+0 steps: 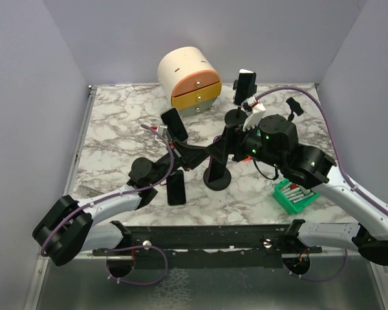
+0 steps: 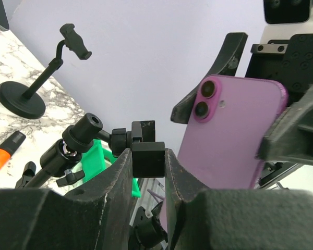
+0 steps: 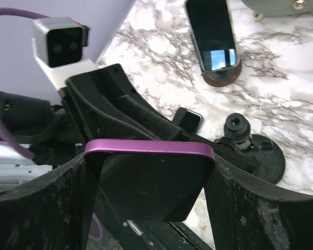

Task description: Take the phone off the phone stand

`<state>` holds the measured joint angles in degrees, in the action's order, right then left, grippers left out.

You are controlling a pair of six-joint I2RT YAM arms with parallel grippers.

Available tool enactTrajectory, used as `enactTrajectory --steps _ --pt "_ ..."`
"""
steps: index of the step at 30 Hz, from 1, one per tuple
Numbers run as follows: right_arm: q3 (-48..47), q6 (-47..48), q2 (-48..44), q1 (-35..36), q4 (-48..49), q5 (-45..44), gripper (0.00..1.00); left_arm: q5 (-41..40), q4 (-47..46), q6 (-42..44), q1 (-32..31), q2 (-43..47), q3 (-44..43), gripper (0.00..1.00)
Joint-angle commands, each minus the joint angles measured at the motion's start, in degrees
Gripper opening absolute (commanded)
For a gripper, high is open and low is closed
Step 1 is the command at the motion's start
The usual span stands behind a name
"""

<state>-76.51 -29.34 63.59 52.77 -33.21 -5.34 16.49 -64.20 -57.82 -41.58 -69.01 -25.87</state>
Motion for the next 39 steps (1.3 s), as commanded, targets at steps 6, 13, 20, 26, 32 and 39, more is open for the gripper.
enactTrajectory --steps 6,13,20,26,32,39 --pt "-4.98 -0.57 -4.26 -0.04 9.55 9.14 0.00 3.36 5.72 1.98 0.23 0.21 -1.02 0.36" --pt "-7.86 1.61 -6.35 -0.06 6.81 6.51 0.00 1.35 17.14 6.00 0.20 6.81 -4.82 0.68" --pt "-7.75 2.80 -7.84 -0.04 4.79 1.37 0.00 -8.25 34.22 16.89 0.29 19.13 -8.21 0.87" --pt "-7.53 2.14 -7.13 -0.05 3.47 -6.27 0.00 -11.84 43.14 26.12 0.29 26.09 -12.28 0.99" --pt "-12.84 0.21 -2.57 -0.05 -1.27 -12.56 0.00 -0.11 57.77 37.86 0.29 23.31 -24.60 0.99" --pt "-18.68 -2.61 2.70 -0.04 -7.05 -17.21 0.00 5.95 68.62 44.36 0.20 18.55 -33.79 0.96"
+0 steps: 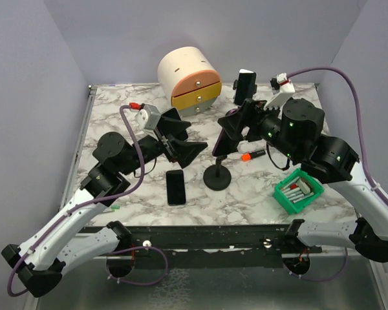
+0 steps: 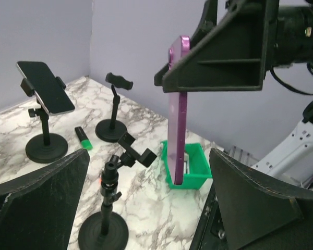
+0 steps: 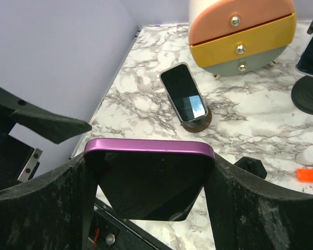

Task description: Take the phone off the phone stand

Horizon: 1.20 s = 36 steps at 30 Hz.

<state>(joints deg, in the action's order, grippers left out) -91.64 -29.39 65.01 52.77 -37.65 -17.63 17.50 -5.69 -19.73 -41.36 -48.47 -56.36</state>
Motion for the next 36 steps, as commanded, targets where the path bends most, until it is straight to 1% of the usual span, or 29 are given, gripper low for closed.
enactTrajectory --steps 1,4,10,22,26,31,36 --pt "-3.83 -2.86 1.71 -0.04 -2.94 -5.14 0.00 4.59 11.07 7.14 0.00 -2.46 -3.82 0.96" --pt "-4.63 -3.29 2.82 -0.04 -3.20 -5.70 0.00 4.75 13.34 8.79 -0.08 -3.81 -5.39 0.93" --pt "-5.32 -3.70 4.45 -0.04 -2.67 -5.01 0.00 5.88 13.95 8.77 -0.42 -6.87 -7.32 0.84" --pt "-4.42 -4.42 5.59 -0.04 -0.95 -4.85 0.00 6.90 13.82 7.14 -3.07 -12.08 -10.73 0.61" --pt "-4.49 -4.45 6.08 -0.04 -0.87 -4.27 0.00 6.62 13.80 7.03 -3.37 -13.38 -11.43 0.50" --pt "-4.32 -4.40 6.18 -0.04 -0.84 -4.15 0.00 6.59 13.78 7.23 -3.71 -14.30 -12.08 0.43" --pt "-4.14 -4.44 6.09 -0.04 -0.86 -4.24 0.00 6.41 13.78 7.25 -3.88 -15.04 -12.28 0.37"
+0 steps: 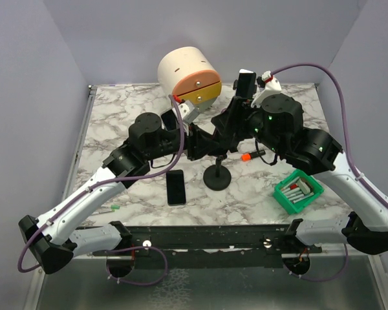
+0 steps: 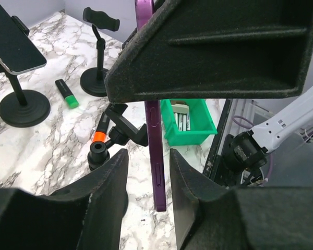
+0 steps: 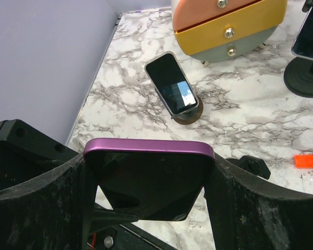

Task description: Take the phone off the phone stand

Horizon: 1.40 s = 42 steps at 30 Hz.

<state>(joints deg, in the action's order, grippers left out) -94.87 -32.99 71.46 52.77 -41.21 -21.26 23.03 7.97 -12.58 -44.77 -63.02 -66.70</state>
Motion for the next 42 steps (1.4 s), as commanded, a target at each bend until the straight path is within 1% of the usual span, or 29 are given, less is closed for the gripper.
enactTrajectory --steps 1,9,15,16,17,20,22,23,25,26,27,33,36,39,42 --pt "-0.87 -0.77 -0.36 -0.04 2.69 -0.57 0.00 0.88 0.12 0.10 -0.45 -0.64 -1.95 0.36" --pt "-0.29 -0.81 -0.45 -0.04 2.80 -0.54 0.00 0.43 -0.02 0.01 -0.93 -1.30 -1.77 0.20" --pt "-0.10 -0.84 -0.36 -0.04 2.80 -0.13 0.01 -0.45 -0.21 -0.16 -1.18 -1.39 -1.31 0.02" --pt "0.03 -0.78 -0.43 -0.04 2.87 0.08 0.06 -0.85 -0.23 -0.24 -1.19 -1.33 -1.14 0.00" --pt "0.16 -0.59 -0.57 -0.04 2.97 0.51 0.12 -1.37 -0.30 -0.25 -1.19 -1.13 -0.97 0.00" --pt "1.11 0.21 -1.37 -0.04 3.90 2.40 0.42 -3.40 -0.85 -0.30 -1.28 -0.25 -0.12 0.00" --pt "1.43 0.67 -1.82 -0.04 4.31 3.54 0.65 -4.64 -1.44 -0.38 -1.28 0.69 0.59 0.00" --pt "1.52 0.79 -1.99 -0.04 4.31 4.07 0.74 -5.37 -1.86 -0.49 -1.24 1.16 1.03 0.00" --pt "1.73 0.99 -2.23 -0.04 4.44 5.17 0.88 -6.78 -2.63 -0.80 -1.23 2.24 1.93 0.00" --pt "1.83 1.08 -2.35 -0.04 4.55 5.63 0.97 -7.46 -2.99 -0.93 -1.27 2.68 2.33 0.00" --pt "1.94 1.13 -2.45 -0.04 4.56 6.13 0.99 -8.12 -3.23 -1.07 -1.28 2.99 2.70 0.00" --pt "2.75 1.00 -3.50 -0.04 4.90 8.43 1.00 -10.31 -3.68 -1.57 -1.25 4.87 4.26 0.00" --pt "3.79 1.88 -5.70 -0.04 5.46 8.76 1.00 -12.64 -2.56 -1.37 -1.27 7.04 5.61 0.00" --pt "7.95 5.44 -10.44 -0.04 8.68 10.07 1.00 -18.31 -0.30 -1.04 -1.25 10.95 8.91 0.00" --pt "15.94 8.41 -16.77 -0.04 12.59 11.86 1.00 -23.85 2.56 -2.28 -1.25 15.66 13.07 0.00"
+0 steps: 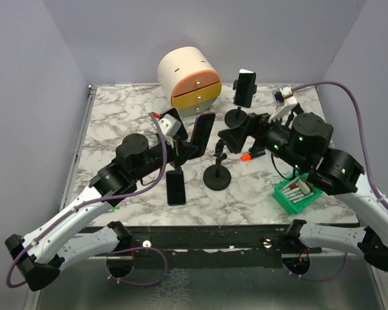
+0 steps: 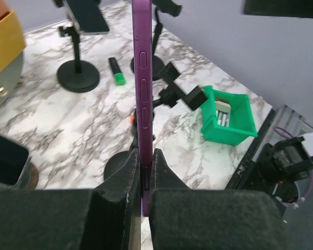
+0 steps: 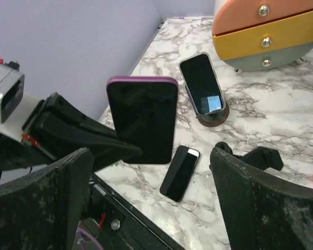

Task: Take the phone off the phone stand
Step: Remove the phone from the phone stand, then place the phone at the center of the board.

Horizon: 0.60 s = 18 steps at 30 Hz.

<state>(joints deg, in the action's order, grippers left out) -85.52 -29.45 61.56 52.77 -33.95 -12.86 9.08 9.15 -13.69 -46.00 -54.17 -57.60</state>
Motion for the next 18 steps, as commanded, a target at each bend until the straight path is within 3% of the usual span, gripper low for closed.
enactTrajectory --steps 1,8,18 --pt "9.16 5.53 -8.85 -0.04 6.28 3.38 1.00 -11.66 2.42 -1.87 0.00 8.47 5.44 0.00" --pt "22.12 7.01 -19.06 -0.04 8.83 -0.02 1.00 -18.72 9.78 -12.01 -0.03 14.94 14.00 0.00" --pt "31.48 7.43 -23.96 -0.04 13.77 2.11 1.00 -10.01 9.37 -24.71 0.07 11.35 23.74 0.00"
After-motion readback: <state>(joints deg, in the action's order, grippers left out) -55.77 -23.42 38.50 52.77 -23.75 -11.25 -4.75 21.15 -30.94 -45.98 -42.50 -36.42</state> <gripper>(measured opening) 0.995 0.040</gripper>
